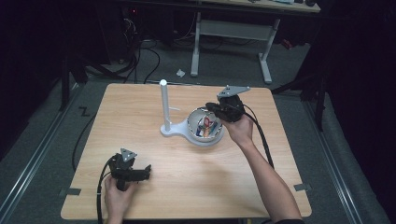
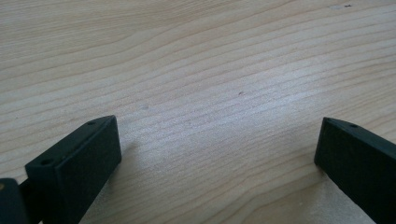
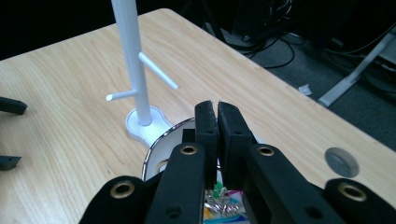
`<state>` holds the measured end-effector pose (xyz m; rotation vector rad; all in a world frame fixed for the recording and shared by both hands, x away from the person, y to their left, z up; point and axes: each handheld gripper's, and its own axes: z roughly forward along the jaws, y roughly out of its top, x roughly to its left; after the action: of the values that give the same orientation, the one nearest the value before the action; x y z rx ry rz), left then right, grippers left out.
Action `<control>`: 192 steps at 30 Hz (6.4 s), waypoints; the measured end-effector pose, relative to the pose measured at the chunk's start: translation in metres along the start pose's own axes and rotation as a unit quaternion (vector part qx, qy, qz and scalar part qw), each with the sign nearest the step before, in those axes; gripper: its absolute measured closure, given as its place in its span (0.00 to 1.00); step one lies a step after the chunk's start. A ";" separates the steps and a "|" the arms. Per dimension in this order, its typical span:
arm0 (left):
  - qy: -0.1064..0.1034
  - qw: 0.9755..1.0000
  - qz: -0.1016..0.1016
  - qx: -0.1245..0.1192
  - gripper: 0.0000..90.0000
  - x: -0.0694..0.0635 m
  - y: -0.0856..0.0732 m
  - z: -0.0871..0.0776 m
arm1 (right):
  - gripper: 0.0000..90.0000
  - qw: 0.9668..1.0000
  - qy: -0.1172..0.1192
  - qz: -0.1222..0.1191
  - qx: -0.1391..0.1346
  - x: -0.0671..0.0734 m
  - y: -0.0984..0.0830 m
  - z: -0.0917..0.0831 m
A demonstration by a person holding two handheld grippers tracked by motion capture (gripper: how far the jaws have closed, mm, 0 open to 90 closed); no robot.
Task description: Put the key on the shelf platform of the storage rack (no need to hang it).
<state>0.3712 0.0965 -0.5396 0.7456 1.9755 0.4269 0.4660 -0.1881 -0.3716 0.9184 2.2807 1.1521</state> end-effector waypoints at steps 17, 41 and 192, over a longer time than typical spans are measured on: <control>0.000 1.000 0.000 0.001 0.01 0.000 0.000 0.000 | 0.97 0.999 0.019 0.024 0.036 0.002 -0.030 0.030; 0.000 1.000 0.000 0.001 0.01 0.000 0.000 0.000 | 0.85 0.996 -0.001 0.049 0.080 -0.002 -0.062 0.054; 0.000 1.000 0.000 0.001 0.01 0.000 0.000 0.000 | 0.53 0.984 -0.078 0.160 0.030 0.005 -0.206 -0.044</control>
<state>0.3710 0.0965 -0.5396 0.7473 1.9755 0.4256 0.3594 -0.2984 -0.5164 1.3882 2.1018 1.0971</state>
